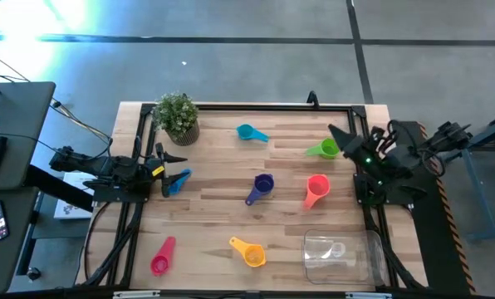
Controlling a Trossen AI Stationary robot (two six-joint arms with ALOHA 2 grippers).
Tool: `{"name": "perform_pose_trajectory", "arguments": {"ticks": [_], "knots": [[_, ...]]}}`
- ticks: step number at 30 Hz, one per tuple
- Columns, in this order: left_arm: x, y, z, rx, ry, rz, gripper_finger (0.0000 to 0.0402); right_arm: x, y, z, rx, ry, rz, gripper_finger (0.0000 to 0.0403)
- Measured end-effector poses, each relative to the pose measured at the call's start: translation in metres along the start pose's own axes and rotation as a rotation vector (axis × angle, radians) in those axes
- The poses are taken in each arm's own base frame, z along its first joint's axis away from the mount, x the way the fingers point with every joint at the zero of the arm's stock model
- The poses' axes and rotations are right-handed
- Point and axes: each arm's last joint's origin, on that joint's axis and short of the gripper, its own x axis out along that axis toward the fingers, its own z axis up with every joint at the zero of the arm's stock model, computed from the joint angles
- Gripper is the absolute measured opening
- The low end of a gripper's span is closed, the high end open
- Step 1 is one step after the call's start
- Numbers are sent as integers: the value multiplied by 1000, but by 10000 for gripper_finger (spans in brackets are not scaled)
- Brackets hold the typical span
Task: Nest measuring cups in basket
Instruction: Stack the green measuring cup on top of the orange measuring cup
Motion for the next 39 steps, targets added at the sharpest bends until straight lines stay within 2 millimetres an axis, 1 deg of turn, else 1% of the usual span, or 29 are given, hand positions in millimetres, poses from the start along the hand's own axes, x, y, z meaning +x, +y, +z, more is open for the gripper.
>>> {"name": "perform_pose_trajectory", "arguments": {"ticks": [3,5,10,16,21,25,28,31,35,39], "knots": [[0,0,0,0,0,0,216,3,4,-10,-16,-1,9,197],[0,0,0,0,0,0,216,4,7,-12,-37,-6,19,197],[0,0,0,0,0,0,216,5,16,-8,-127,-19,48,197],[0,0,0,0,0,0,216,4,46,16,-346,-31,47,197],[0,0,0,0,0,0,216,3,68,47,-433,-64,-51,197],[0,0,0,0,0,0,216,-1,80,71,-458,-66,-94,197],[0,0,0,0,0,0,216,-4,81,88,-463,-51,-106,197],[0,0,0,0,0,0,216,-7,78,100,-484,-11,-108,197],[0,0,0,0,0,0,216,-9,67,111,-492,64,-128,197],[0,0,0,0,0,0,216,-9,51,115,-468,170,-199,197]]}}
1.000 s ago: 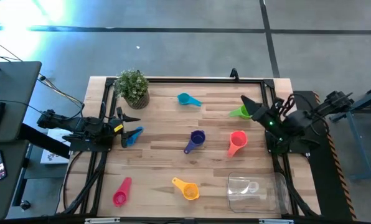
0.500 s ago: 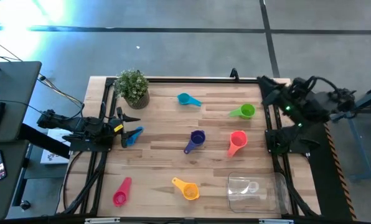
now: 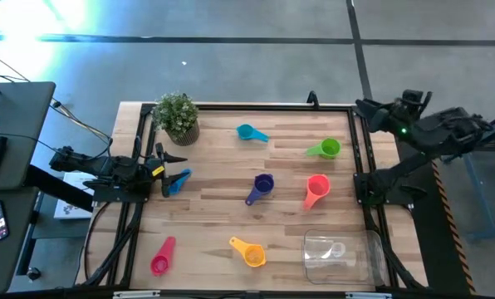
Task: Nest measuring cups in basket
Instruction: Stack the green measuring cup on top of the orange measuring cup
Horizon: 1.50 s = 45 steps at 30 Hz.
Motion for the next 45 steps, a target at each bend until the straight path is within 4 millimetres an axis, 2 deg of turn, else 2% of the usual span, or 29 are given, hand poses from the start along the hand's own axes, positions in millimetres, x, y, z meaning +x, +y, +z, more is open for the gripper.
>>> {"name": "perform_pose_trajectory", "arguments": {"ticks": [4,8,16,33,41,45], "knots": [[0,0,0,0,0,0,216,5,-12,-8,83,116,-86,197],[0,0,0,0,0,0,216,11,-14,-17,144,193,-182,197],[0,0,0,0,0,0,216,34,-5,-33,195,263,-355,197],[0,0,0,0,0,0,216,96,13,-79,167,643,-662,197],[0,0,1,-10,-10,0,216,113,7,-83,203,724,-780,197],[0,0,1,-116,-10,0,216,120,2,-79,221,727,-805,197]]}}
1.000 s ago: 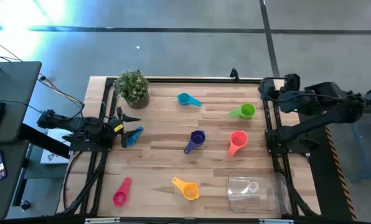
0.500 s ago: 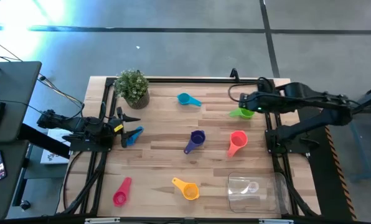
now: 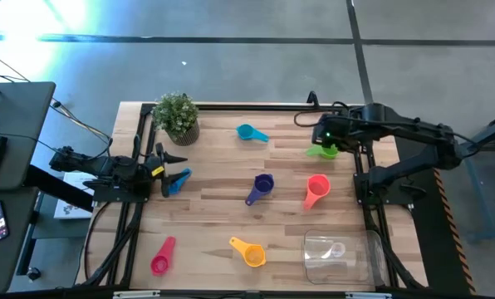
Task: Nest measuring cups in basket
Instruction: Stack the green measuring cup on top of the orange measuring cup
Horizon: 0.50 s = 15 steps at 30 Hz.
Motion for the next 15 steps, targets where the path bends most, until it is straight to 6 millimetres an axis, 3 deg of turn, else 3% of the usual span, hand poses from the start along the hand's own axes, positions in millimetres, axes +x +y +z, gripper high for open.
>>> {"name": "perform_pose_trajectory", "arguments": {"ticks": [7,15], "knots": [[0,0,0,-192,0,0,216,5,-3,23,5,-19,-31,197],[0,0,0,-216,0,0,216,14,-8,52,-135,-30,-88,197]]}}
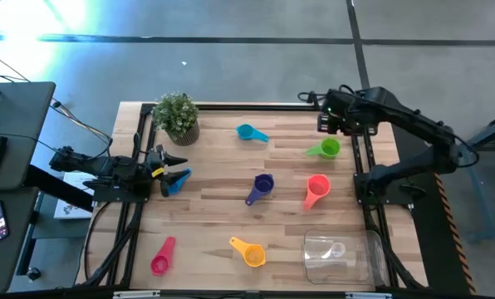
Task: Nest measuring cups in basket
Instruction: Stack the green measuring cup on top of the orange measuring cup
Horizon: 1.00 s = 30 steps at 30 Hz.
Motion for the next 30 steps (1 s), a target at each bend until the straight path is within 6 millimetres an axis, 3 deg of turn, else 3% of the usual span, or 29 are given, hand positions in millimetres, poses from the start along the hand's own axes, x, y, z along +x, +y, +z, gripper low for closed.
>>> {"name": "perform_pose_trajectory", "arguments": {"ticks": [7,18,30], "knots": [[0,0,0,-125,0,0,216,24,6,25,-207,75,-79,197],[0,0,0,-320,0,0,216,79,21,63,-582,264,-140,197],[0,0,0,-383,0,0,216,110,29,83,-765,254,-86,197]]}}
